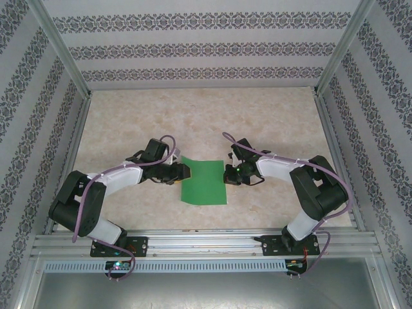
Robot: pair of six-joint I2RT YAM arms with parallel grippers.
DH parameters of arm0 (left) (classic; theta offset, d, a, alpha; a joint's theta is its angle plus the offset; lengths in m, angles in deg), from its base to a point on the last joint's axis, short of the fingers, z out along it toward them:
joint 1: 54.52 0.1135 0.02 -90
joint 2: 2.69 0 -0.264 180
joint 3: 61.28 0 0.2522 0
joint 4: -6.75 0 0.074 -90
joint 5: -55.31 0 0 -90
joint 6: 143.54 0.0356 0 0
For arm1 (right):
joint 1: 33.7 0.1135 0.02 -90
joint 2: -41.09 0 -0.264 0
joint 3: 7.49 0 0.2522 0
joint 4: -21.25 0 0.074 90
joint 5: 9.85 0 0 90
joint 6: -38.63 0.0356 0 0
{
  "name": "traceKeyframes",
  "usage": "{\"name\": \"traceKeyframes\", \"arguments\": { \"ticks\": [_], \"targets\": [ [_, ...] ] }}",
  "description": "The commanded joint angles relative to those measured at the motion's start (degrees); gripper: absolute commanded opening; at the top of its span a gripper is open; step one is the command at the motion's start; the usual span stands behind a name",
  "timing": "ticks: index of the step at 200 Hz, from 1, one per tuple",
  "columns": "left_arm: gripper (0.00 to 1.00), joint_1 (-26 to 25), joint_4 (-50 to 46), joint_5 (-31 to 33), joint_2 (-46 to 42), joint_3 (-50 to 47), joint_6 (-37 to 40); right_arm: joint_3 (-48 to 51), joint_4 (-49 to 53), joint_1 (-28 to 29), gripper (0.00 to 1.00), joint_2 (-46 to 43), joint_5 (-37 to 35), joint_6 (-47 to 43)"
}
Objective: Fold a paper plane with a square sheet of paper (fold left side to right side)
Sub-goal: First fold in half a square sheet of paper at the center of the table.
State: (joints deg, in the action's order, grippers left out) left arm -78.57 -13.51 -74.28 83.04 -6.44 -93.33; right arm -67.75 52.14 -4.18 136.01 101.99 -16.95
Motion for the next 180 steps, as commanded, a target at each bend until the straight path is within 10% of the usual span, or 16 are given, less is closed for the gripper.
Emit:
{"name": "traceKeyframes", "arguments": {
  "ticks": [1,87,180],
  "targets": [
    [0.47,-1.53,3.57,-2.16,-1.21,2.21,-1.63,0.27,-0.09,1.28,0.03,3.0,-2.5,0.2],
    [0.55,-7.78,8.94,-2.99,7.77,7.18,-3.63,2.27,-3.21,1.16,0.03,1.61,-0.67,1.09],
    [0.32,-11.01,9.31,-0.71,14.56,10.96,-3.67,5.02,-7.69,0.27,0.0,-0.08,1.97,2.41]
  ]
}}
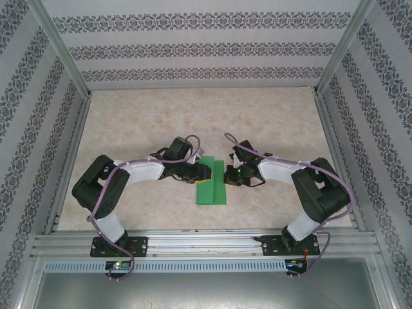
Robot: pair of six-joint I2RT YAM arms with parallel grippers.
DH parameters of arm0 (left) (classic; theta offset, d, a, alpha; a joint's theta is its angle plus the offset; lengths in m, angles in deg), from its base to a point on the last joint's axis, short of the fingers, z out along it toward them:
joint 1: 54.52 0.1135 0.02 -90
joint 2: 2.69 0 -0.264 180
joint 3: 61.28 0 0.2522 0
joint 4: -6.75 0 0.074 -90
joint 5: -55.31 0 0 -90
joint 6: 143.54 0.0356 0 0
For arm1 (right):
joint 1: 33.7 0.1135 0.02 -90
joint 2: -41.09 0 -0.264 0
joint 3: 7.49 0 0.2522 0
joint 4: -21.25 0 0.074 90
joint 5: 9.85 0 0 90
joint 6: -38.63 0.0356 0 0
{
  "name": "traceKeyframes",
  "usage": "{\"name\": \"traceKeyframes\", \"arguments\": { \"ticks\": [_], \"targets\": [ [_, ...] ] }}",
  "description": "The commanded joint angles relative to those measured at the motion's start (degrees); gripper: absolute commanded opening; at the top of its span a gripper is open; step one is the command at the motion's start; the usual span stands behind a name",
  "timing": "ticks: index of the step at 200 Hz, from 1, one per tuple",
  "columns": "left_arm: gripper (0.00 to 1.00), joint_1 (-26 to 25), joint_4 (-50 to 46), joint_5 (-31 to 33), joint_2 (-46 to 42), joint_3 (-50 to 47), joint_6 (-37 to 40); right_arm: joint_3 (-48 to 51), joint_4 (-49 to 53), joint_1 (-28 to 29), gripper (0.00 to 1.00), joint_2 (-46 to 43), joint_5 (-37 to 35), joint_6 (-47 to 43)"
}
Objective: Fold a paper plane with a square sheet of paper (fold left side to right side)
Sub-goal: First fold in half a square sheet of paper at the center of the table.
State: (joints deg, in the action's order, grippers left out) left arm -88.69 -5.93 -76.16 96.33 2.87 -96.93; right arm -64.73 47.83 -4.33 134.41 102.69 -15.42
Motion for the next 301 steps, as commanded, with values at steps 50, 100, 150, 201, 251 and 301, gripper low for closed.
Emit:
{"name": "traceKeyframes", "arguments": {
  "ticks": [50,100,150,201,251,301],
  "targets": [
    [0.17,-2.1,0.5,1.91,2.95,3.54,0.15,2.52,-4.42,0.04,0.0,0.49,1.71,1.23],
    [0.09,-3.08,-1.99,2.72,3.72,5.6,1.46,3.56,-5.25,-1.55,0.02,-2.0,2.91,1.24],
    [0.05,-3.62,-3.11,2.98,3.98,6.33,2.03,6.0,-5.26,-5.85,0.16,-9.29,4.2,0.01],
    [0.04,-4.05,-3.85,2.97,3.81,6.69,2.44,10.49,-15.01,-10.16,0.41,-15.03,18.16,0.5],
    [0.03,-4.4,-3.81,2.94,3.96,6.81,2.36,11.38,-21.83,-10.03,0.43,-11.58,23.66,2.4],
    [0.02,-4.5,-4.07,3.15,3.72,6.74,2.53,11.1,-25.65,-8.33,0.43,-6.72,24.56,3.42]
  ]
}}
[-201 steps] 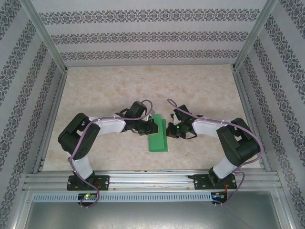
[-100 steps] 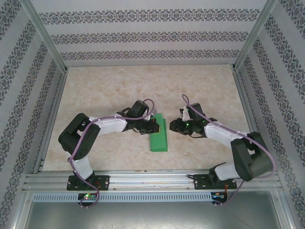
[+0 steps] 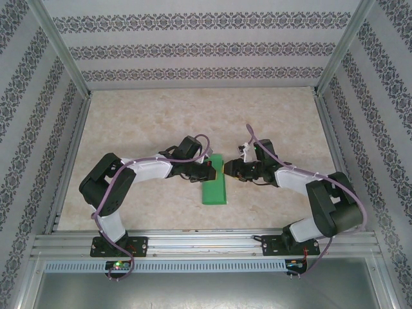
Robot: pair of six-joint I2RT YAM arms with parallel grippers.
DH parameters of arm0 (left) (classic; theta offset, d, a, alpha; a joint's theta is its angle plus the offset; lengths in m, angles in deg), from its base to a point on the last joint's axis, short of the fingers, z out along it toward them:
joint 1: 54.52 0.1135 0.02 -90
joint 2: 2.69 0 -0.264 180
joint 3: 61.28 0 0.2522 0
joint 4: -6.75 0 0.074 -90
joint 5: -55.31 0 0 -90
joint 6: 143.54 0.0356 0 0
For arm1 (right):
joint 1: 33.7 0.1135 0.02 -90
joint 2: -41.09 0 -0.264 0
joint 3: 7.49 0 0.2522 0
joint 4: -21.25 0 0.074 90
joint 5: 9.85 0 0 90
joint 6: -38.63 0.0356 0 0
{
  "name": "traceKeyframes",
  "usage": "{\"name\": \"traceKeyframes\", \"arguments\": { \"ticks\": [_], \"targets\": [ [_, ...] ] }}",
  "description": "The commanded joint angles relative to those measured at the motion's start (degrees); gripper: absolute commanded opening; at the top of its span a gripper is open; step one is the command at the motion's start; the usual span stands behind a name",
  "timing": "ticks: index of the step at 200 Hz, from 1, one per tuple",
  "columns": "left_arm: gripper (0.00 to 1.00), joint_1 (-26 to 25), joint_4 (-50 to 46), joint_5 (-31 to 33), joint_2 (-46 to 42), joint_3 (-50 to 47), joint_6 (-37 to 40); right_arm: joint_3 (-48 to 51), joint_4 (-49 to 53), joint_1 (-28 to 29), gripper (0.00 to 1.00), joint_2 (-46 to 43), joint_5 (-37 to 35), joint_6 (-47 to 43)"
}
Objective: Fold a paper plane with a square sheet of paper (fold left side to right side)
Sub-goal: First fold in half a square sheet of paper at the center of the table.
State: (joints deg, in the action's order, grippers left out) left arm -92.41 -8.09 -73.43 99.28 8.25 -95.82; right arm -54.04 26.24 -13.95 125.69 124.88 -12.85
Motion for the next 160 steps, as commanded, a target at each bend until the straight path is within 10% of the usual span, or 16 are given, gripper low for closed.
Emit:
{"name": "traceKeyframes", "arguments": {
  "ticks": [1,99,160],
  "targets": [
    [0.02,-0.78,-1.9,0.42,0.77,1.32,1.41,0.39,-4.14,1.31,0.43,2.07,2.38,0.89],
    [0.04,-0.87,-2.22,1.48,-0.53,1.1,1.29,-0.67,-5.81,4.04,0.08,7.29,0.22,1.91],
    [0.34,-0.78,-9.27,10.39,-9.14,-0.39,3.47,-1.91,-1.52,4.24,0.0,6.46,-3.1,-0.03]
  ]
}}
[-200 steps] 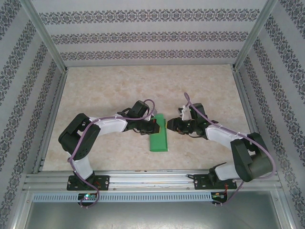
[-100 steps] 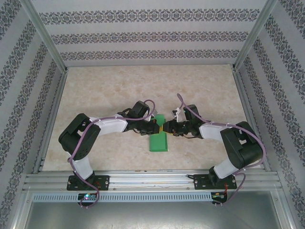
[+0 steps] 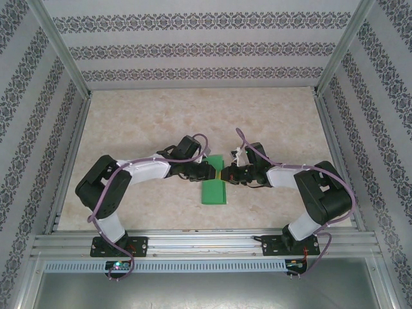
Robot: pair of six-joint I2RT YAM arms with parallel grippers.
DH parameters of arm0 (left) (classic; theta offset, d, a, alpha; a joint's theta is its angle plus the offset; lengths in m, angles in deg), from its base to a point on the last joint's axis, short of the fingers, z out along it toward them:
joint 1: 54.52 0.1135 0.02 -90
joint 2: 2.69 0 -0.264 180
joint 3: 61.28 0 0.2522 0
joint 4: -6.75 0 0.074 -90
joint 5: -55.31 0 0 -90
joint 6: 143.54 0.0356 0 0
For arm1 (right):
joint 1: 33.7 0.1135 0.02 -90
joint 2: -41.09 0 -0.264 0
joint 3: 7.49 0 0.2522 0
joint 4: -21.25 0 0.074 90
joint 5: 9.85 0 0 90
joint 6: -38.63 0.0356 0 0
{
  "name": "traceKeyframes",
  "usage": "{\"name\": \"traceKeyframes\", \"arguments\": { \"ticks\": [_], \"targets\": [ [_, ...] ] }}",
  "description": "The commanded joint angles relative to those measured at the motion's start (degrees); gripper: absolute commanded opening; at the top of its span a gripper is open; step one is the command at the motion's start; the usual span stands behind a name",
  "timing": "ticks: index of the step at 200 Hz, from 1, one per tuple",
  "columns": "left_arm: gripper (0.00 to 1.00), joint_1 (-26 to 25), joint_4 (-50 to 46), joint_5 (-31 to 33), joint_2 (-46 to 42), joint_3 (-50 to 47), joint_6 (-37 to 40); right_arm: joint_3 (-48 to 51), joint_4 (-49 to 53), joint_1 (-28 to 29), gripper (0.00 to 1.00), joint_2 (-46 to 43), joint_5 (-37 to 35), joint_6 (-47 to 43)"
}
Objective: Fold a paper plane with a square sheet of paper (fold left side to right side)
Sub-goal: First fold in half a square sheet of paper at the center of the table.
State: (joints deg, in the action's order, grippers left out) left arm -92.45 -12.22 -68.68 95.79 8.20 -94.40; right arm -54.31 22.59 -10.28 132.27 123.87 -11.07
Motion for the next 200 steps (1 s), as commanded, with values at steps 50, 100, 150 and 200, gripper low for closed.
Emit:
{"name": "traceKeyframes", "arguments": {
  "ticks": [50,100,150,200],
  "targets": [
    [0.54,-0.65,-11.04,11.98,-8.1,-1.67,3.77,-1.83,3.32,0.84,0.0,0.18,-4.3,-2.15],
    [0.55,-0.83,-11.85,11.89,-2.7,-0.21,3.16,-1.97,4.64,0.84,0.0,0.14,-5.46,-2.65],
    [0.56,-1.62,-10.26,10.02,1.3,2.16,2.73,-2.1,5.74,0.84,0.01,0.14,-5.73,-3.12],
    [0.54,-2.31,-10.03,9.88,4.46,3.78,1.67,-2.19,6.36,0.95,0.03,0.23,-6.14,-3.47]
  ]
}}
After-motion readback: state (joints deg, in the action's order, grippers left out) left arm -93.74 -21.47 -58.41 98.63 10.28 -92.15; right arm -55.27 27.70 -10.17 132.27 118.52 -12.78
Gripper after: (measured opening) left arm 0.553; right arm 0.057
